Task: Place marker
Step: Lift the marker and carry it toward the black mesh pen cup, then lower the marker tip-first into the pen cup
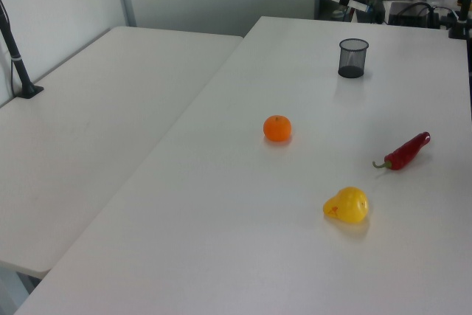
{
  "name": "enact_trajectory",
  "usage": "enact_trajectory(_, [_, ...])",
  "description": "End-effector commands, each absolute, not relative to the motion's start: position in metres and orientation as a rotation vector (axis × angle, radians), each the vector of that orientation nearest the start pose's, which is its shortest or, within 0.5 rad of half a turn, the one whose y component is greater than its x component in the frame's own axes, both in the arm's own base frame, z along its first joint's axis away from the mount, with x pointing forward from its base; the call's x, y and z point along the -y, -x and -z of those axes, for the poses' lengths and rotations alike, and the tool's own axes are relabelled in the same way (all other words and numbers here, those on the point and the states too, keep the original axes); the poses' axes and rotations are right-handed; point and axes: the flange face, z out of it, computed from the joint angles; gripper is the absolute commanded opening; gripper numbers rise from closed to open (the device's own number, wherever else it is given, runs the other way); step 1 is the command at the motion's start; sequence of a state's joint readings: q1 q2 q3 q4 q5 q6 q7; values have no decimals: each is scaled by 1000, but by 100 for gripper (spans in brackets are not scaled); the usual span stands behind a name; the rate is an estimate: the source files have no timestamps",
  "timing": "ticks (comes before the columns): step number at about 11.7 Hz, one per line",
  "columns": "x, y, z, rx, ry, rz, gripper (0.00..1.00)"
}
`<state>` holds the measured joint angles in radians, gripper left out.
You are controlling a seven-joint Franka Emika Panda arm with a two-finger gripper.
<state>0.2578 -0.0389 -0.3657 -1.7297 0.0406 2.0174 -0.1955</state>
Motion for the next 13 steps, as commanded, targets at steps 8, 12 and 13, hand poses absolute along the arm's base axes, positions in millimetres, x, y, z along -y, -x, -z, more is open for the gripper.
enact_trajectory(8, [183, -597, -493, -175, 3157, 969, 0])
enact_trajectory(12, [216, -579, -445, -263, 3178, 1109, 0])
enact_trajectory(13, [230, -576, -438, -294, 3191, 1125, 0])
